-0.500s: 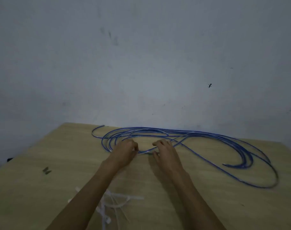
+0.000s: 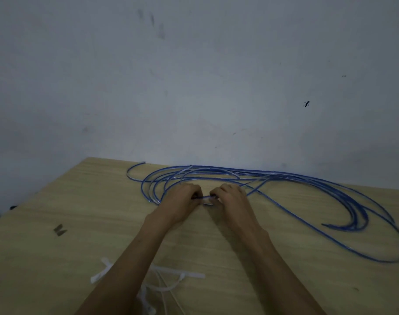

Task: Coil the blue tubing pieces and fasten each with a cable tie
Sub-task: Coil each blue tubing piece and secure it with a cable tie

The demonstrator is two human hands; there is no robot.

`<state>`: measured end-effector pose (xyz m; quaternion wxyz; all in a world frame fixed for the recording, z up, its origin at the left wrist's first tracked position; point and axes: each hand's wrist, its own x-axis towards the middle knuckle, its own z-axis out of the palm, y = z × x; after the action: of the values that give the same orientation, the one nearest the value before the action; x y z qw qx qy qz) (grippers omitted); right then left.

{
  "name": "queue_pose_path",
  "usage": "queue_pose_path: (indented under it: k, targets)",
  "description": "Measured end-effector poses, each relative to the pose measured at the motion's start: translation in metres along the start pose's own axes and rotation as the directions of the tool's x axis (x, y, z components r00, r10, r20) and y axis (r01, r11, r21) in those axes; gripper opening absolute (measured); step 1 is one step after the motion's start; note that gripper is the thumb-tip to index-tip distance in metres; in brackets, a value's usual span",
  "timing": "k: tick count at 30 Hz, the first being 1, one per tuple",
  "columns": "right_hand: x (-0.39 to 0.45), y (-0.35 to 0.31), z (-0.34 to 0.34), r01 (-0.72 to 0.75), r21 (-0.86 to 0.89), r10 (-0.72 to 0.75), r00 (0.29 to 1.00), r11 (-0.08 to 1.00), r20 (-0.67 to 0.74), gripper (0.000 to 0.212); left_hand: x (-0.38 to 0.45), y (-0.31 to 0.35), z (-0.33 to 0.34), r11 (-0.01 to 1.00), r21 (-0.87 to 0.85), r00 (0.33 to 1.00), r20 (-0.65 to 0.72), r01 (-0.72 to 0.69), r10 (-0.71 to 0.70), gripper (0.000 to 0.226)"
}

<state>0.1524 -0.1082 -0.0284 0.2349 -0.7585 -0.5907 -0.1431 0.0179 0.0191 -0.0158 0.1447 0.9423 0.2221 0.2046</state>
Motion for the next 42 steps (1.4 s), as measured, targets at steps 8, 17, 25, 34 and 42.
queue_pose_path:
  k: [8,17,25,34,42]
  targets:
    - [0.008,0.035,-0.062,-0.084,0.132,0.125,0.93,0.988,-0.344,0.02,0.004,-0.009,-0.041,0.99,-0.132,0.962,-0.274,-0.053,0.015,0.015]
    - [0.015,0.014,-0.065,-0.04,0.126,0.084,0.926,0.991,-0.369,0.04,0.003,0.029,-0.07,0.88,-0.444,0.967,-0.245,-0.17,0.063,0.026]
    - [0.009,0.026,-0.082,-0.073,0.32,0.217,0.87,0.945,-0.443,0.027,-0.008,0.033,-0.079,0.696,-0.718,0.998,-0.06,-0.018,-0.036,0.042]
    - [0.002,0.024,-0.093,-0.22,0.431,0.304,0.943,0.875,-0.135,0.038,-0.003,0.033,-0.064,0.527,-0.843,0.993,0.07,0.108,-0.092,0.033]
    - [0.004,0.001,-0.086,-0.32,0.594,0.232,0.947,0.738,0.221,0.041,0.004,0.024,-0.063,0.128,-0.991,0.976,0.0,0.028,-0.216,0.026]
